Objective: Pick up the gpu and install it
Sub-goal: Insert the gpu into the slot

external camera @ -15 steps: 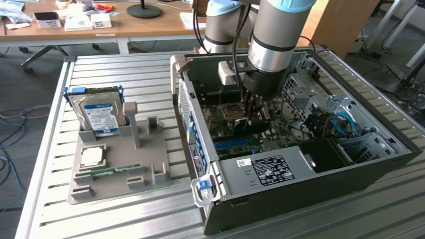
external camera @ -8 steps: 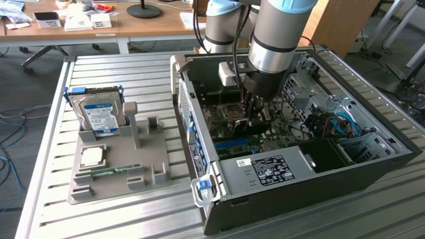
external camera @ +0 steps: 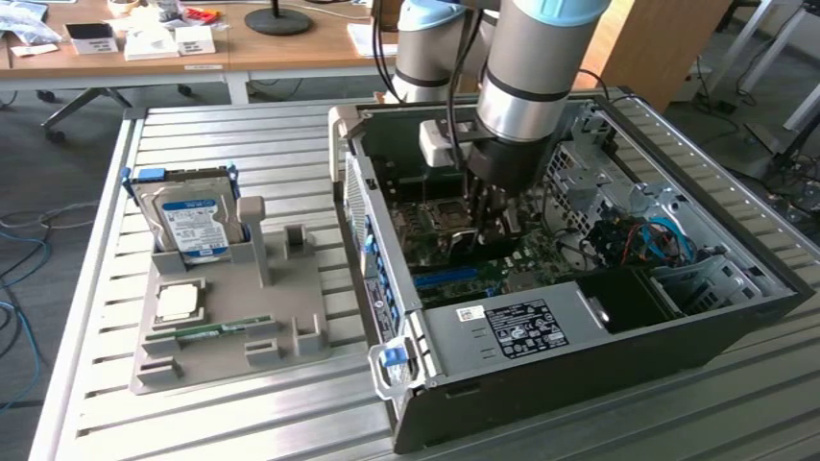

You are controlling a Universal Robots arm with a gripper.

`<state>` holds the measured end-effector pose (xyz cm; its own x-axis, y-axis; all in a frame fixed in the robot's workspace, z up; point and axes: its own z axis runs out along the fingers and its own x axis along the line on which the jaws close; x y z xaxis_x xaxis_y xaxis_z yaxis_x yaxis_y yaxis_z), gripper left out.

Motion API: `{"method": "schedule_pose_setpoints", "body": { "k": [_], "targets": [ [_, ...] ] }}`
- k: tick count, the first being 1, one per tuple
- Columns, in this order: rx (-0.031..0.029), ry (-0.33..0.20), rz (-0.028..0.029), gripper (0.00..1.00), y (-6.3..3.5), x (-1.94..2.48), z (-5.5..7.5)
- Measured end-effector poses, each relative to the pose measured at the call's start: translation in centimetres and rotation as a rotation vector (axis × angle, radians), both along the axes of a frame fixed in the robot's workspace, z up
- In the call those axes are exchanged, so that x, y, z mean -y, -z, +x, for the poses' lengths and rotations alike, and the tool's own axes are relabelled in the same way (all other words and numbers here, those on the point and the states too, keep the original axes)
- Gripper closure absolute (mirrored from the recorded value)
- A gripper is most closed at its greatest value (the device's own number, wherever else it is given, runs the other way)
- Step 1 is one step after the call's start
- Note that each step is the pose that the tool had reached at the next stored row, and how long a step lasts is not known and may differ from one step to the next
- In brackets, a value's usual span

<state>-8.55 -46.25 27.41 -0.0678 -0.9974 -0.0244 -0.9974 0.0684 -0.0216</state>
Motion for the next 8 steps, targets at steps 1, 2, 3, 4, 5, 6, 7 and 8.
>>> {"method": "schedule_pose_setpoints", "body": {
  "k": [1, 2, 3, 4, 5, 6, 7, 8],
  "targets": [
    [0.0001, 0.0, 0.0001, 0.73, 0.0, 0.0, -0.05],
    [0.0, 0.0, 0.0001, 0.73, 0.0, 0.0, -0.1],
    [0.0, 0.0, 0.0001, 0.73, 0.0, 0.0, -0.14],
    [0.0, 0.0, 0.0, 0.73, 0.0, 0.0, -0.2],
    [0.0, 0.0, 0.0, 0.73, 0.01, 0.0, -0.25],
    [0.0, 0.0, 0.0, 0.73, 0.01, 0.0, -0.31],
    [0.0, 0.0, 0.0, 0.73, 0.01, 0.0, -0.35],
    [0.0001, 0.0, 0.0001, 0.73, 0.01, 0.0, -0.39]
  ]
}}
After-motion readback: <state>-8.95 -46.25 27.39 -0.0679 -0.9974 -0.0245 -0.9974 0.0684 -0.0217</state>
